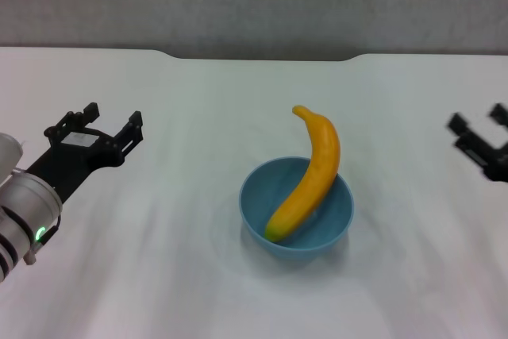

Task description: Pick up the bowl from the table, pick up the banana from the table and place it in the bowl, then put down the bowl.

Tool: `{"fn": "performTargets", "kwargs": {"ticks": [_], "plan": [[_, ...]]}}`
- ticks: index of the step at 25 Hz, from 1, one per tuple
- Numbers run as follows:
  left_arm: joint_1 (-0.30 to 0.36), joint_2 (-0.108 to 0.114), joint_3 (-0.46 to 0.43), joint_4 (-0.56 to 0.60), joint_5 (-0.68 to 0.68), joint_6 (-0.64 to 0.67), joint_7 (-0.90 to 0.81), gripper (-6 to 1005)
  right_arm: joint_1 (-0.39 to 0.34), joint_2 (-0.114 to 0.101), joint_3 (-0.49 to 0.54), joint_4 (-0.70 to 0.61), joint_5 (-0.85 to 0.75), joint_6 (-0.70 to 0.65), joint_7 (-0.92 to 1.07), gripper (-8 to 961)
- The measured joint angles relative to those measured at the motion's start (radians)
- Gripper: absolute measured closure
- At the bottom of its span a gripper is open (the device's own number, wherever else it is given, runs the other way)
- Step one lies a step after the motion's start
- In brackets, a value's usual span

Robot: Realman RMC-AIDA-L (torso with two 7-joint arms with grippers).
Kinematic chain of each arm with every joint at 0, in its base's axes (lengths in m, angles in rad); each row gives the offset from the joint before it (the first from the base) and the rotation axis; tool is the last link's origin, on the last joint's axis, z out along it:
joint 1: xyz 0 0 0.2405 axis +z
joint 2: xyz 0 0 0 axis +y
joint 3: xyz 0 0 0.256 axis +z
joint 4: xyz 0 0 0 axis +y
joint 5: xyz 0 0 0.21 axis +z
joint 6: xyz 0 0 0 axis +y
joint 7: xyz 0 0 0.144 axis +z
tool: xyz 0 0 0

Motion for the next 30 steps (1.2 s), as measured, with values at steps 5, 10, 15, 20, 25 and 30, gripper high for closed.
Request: {"fn": "performTargets", "kwargs": {"ticks": [5,10,15,20,25,30], "plan": [[-0.003,-0.002,0.008,0.049,-0.009,-0.037,-0.026,263,0.062,0.0,-0.006,0.239,0.199,-0.212,-0.125,118],[-0.013,-0.004,0.011,0.116,-0.018,-0.051,-0.031,263,0.087,0.003,-0.011,0.313,0.202,-0.216,-0.138,119],[-0.026,-0.005,0.008,0.178,-0.054,-0.059,-0.031,263,0.101,0.006,-0.034,0.358,0.203,-0.213,-0.171,120],[-0.042,-0.004,0.008,0.253,-0.058,-0.119,-0.028,263,0.1,0.008,-0.034,0.38,0.206,-0.212,-0.162,120],[-0.072,-0.006,0.005,0.333,-0.058,-0.191,-0.031,263,0.113,0.01,-0.029,0.402,0.21,-0.175,-0.112,121],[-0.087,-0.004,0.001,0.343,-0.058,-0.21,-0.031,263,0.137,0.012,-0.035,0.414,0.21,-0.082,-0.086,122]]}}
